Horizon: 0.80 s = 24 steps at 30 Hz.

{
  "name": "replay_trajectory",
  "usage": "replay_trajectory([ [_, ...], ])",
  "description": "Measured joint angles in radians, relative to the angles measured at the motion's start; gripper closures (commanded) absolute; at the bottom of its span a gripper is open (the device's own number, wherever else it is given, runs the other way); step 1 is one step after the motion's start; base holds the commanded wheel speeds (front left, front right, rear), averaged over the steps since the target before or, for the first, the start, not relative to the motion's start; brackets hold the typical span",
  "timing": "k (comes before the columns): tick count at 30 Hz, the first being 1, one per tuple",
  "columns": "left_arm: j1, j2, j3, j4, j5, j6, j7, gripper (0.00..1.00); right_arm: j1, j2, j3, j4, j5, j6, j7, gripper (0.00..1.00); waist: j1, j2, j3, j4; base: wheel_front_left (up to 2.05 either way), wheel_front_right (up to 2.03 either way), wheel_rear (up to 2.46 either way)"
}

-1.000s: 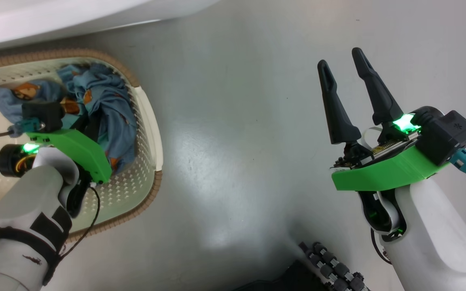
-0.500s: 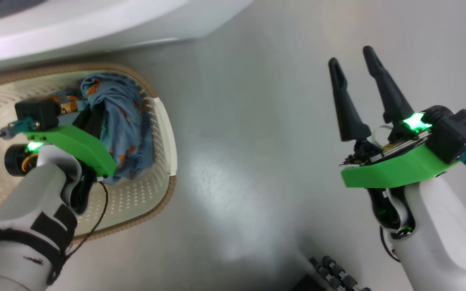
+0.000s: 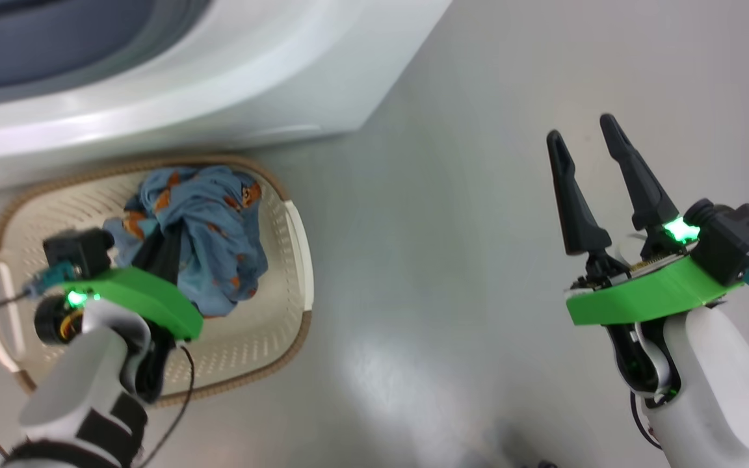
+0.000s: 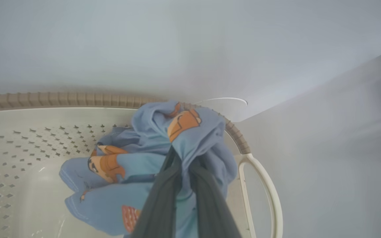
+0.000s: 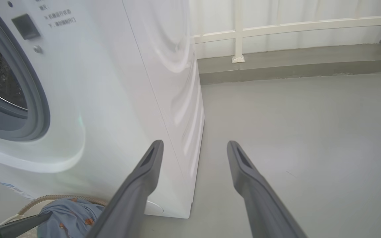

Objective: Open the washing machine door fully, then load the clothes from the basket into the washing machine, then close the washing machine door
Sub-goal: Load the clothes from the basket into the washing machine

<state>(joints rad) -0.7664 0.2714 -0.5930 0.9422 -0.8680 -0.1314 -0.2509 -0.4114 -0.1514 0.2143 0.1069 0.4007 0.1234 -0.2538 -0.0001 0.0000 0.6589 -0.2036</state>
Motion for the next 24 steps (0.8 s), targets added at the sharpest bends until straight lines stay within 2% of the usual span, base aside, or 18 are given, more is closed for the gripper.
replay_trajectory([
  [15, 0.246, -0.054, 0.263, -0.171, 0.237, 0.000, 0.000, 1.00, 0.125, -0.042, -0.024, 0.027, 0.000, 0.000, 0.000, 0.00, -0.0001, 0.0000, -0.225, 0.039, 0.00, 0.00, 0.00],
  [24, 0.365, -0.081, 0.371, -0.284, 0.342, 0.000, 0.000, 1.00, 0.202, -0.056, -0.029, 0.037, 0.003, 0.000, 0.000, 0.00, -0.0002, 0.0000, -0.349, 0.065, 0.00, 0.00, 0.00],
])
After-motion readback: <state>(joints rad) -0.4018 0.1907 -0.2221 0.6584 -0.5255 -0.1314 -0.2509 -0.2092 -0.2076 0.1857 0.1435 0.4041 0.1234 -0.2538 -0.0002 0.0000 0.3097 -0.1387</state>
